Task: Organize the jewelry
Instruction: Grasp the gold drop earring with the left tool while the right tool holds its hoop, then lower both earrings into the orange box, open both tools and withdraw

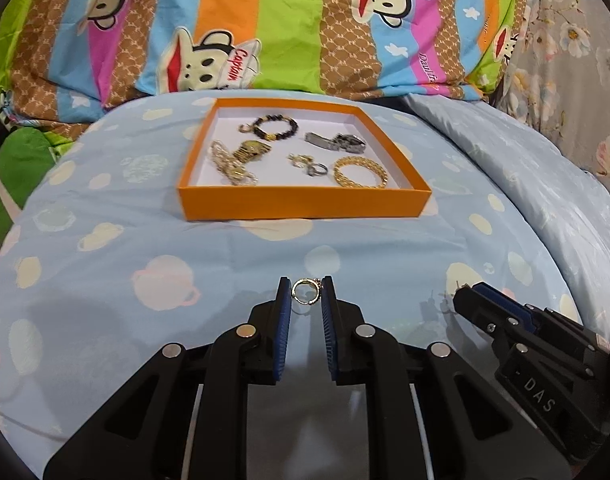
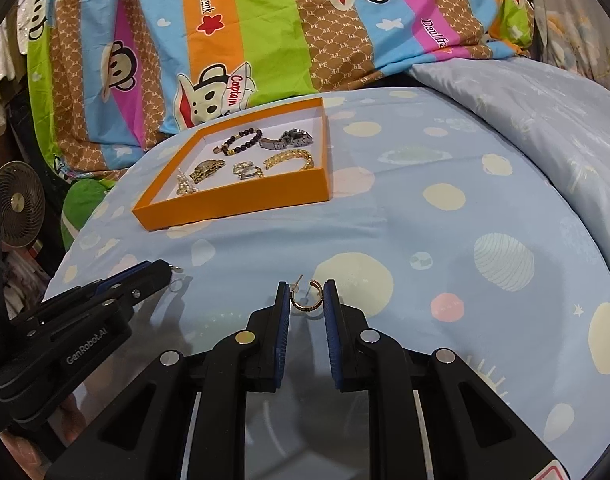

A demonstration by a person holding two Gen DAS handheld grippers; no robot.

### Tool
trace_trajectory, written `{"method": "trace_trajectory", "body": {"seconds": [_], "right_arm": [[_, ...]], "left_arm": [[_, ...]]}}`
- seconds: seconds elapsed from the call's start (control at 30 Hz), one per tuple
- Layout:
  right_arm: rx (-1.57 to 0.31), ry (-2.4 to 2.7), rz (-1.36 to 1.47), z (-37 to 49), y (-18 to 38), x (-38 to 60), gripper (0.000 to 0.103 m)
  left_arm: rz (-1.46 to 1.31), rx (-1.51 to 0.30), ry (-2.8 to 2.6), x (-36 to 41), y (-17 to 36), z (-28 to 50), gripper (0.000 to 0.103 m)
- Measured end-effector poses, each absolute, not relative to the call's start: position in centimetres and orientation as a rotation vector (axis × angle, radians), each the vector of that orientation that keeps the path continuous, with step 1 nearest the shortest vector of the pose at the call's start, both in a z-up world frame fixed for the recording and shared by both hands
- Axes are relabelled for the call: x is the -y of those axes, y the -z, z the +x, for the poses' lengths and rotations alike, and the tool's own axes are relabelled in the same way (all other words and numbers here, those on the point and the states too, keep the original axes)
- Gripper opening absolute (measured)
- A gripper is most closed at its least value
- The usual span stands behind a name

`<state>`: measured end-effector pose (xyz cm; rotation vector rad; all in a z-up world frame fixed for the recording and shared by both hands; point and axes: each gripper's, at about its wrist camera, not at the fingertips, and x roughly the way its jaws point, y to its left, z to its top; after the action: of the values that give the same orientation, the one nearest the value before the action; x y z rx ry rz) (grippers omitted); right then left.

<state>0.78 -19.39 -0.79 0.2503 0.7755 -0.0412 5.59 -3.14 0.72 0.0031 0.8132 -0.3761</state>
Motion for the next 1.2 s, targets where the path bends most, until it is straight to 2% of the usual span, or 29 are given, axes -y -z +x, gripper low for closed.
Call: {"method": "trace_trajectory", "body": {"seconds": [0.3, 0.6, 1.2], "right_arm": [[-0.742, 0.013, 0.207, 2.5, -0.1, 17.7, 0.017], [-0.677, 0.004, 0.187, 6.9, -1.8, 16.8, 0.017], [-0.638, 0.004, 0.157, 14.4, -1.7, 16.1, 0.017]], "left_arm": [[-0.016, -0.774, 0.313, 0.0, -2.3, 7.1, 0.015], [0.011, -0.682, 0.262, 0.2, -5.1, 11.0, 0.015], [0.028, -0.645, 0.230, 2.7, -3.2, 18.0, 0.015]]}}
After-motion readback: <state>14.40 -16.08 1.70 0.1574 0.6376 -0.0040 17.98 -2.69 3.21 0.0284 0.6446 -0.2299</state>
